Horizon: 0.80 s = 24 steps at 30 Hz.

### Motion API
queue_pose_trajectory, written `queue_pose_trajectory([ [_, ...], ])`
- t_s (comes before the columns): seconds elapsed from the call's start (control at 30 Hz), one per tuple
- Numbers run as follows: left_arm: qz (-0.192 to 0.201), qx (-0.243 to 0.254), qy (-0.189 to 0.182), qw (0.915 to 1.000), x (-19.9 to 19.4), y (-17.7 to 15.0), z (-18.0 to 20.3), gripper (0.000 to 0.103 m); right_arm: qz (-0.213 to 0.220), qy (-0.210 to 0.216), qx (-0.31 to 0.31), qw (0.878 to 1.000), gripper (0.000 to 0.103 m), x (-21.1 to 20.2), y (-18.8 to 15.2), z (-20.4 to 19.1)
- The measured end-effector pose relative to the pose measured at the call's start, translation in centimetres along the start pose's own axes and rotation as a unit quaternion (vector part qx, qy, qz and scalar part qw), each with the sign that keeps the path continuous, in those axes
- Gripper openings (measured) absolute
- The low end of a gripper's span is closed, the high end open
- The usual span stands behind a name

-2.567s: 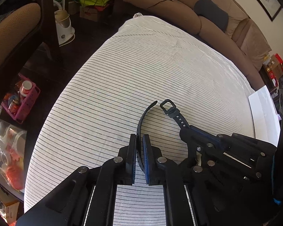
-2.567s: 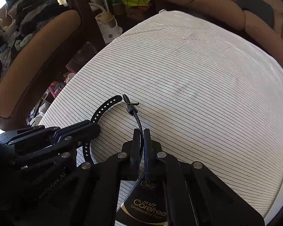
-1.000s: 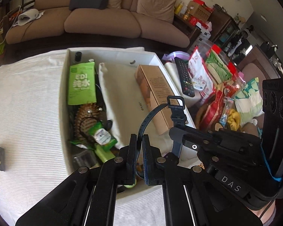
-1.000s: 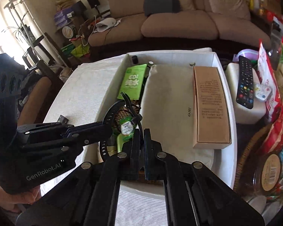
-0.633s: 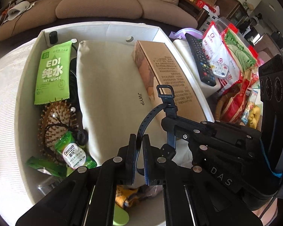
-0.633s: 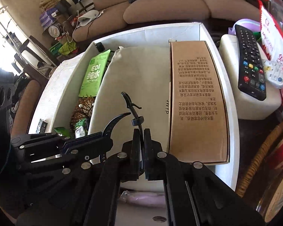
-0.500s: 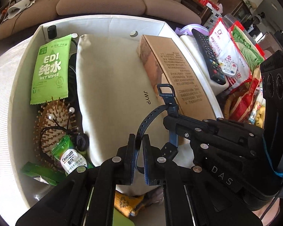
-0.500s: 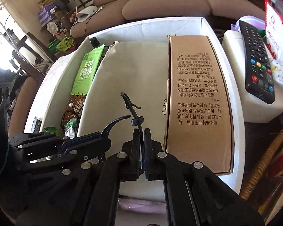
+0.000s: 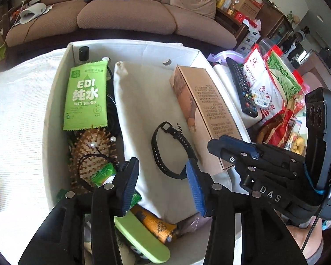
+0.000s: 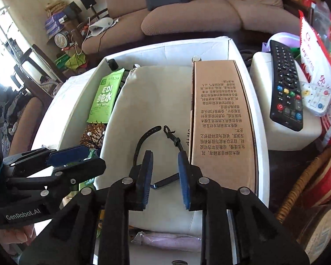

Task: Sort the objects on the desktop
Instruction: 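Withdraw the left gripper from the box toward the black tissue packet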

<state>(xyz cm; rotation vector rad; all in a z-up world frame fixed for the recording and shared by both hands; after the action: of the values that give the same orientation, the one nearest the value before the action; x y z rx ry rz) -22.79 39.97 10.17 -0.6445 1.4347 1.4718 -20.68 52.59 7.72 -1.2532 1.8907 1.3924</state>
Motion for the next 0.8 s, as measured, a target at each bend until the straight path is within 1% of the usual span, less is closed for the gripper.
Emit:
queue_pose_trajectory([
  [0.07,0.005,0.002,0.004,1.0,-1.3,-0.3,-0.4,0.059,0.003,-0.003,-0.004,1.0,0.032,-1.0,-0.1,-0.7],
  [0.1,0.007,0.002,0.005,1.0,-2.0,-0.5,-0.6,0.062,0.003,-0.006,-0.006,1.0,0.037,-1.4,-0.2,-1.1],
  [0.13,0.01,0.003,0.007,0.9999,-2.7,-0.7,-0.8,0.063,0.003,-0.01,-0.009,1.0,0.04,-1.8,-0.3,-1.5],
  [0.17,0.014,0.004,0.011,0.9998,-3.3,-1.0,-1.0,0.065,0.003,-0.015,-0.012,1.0,0.047,-2.3,-0.4,-1.9],
  [0.2,0.017,0.006,0.014,0.9997,-4.0,-1.3,-1.2,0.067,0.004,-0.021,-0.015,1.0,0.057,-2.8,-0.7,-2.3],
  [0.23,0.02,0.007,0.015,0.9997,-4.8,-1.7,-1.4,0.074,0.005,-0.025,-0.02,0.999,0.061,-3.2,-0.9,-2.7],
  [0.27,0.023,0.007,0.016,0.9996,-5.5,-2.1,-1.5,0.078,0.006,-0.028,-0.024,0.999,0.069,-3.7,-1.3,-3.2],
  [0.3,0.027,0.006,0.019,0.9994,-6.1,-2.4,-1.7,0.085,0.006,-0.032,-0.028,0.999,0.073,-4.1,-1.7,-3.6],
  [0.33,0.032,0.007,0.022,0.9992,-6.8,-2.8,-1.9,0.087,0.005,-0.037,-0.032,0.999,0.075,-4.6,-2.1,-4.0],
  [0.37,0.035,0.009,0.027,0.999,-7.4,-3.3,-2.1,0.088,0.004,-0.044,-0.036,0.998,0.08,-5.0,-2.6,-4.3],
  [0.4,0.038,0.01,0.033,0.9987,-8.1,-3.7,-2.3,0.09,0.005,-0.052,-0.038,0.998,0.087,-5.4,-3.0,-4.7],
  [0.43,0.04,0.012,0.036,0.9985,-8.7,-4.2,-2.5,0.091,0.009,-0.058,-0.039,0.998,0.092,-5.9,-3.4,-5.0],
  [0.47,0.042,0.015,0.038,0.9983,-9.3,-4.7,-2.6,0.091,0.013,-0.061,-0.038,0.997,0.099,-6.4,-3.9,-5.2],
  [0.5,0.044,0.018,0.041,0.998,-9.8,-5.2,-2.8,0.091,0.018,-0.059,-0.036,0.997,0.103,-6.8,-4.4,-5.5],
  [0.6,0.048,0.033,0.052,0.9969,-11.3,-6.9,-3.0,0.097,0.021,-0.057,-0.029,0.998,0.103,-7.8,-5.9,-6.1],
  [0.63,0.049,0.037,0.054,0.9967,-11.7,-7.5,-3.0,0.103,0.02,-0.057,-0.028,0.998,0.103,-8.1,-6.4,-6.4],
  [0.73,0.065,0.035,0.062,0.9954,-13.2,-9.4,-3.7,0.103,0.018,-0.057,-0.03,0.998,0.103,-8.9,-7.8,-7.4],
  [0.8,0.068,0.025,0.06,0.9956,-13.9,-10.6,-4.4,0.103,0.021,-0.054,-0.036,0.998,0.103,-9.6,-8.6,-8.4],
])
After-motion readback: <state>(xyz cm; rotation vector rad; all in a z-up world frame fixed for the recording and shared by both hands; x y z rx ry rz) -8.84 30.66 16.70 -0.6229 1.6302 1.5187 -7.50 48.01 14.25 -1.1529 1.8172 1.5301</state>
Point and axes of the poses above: each gripper's, at about its wrist camera, not at the fingertips, and x roughly the way its jaws point, z to its right, y to its top, the point moved 5 cm from there along x, roughly the way its jaws point, and after that the axes turned 8 degrees about y, right-handed, at the moved point
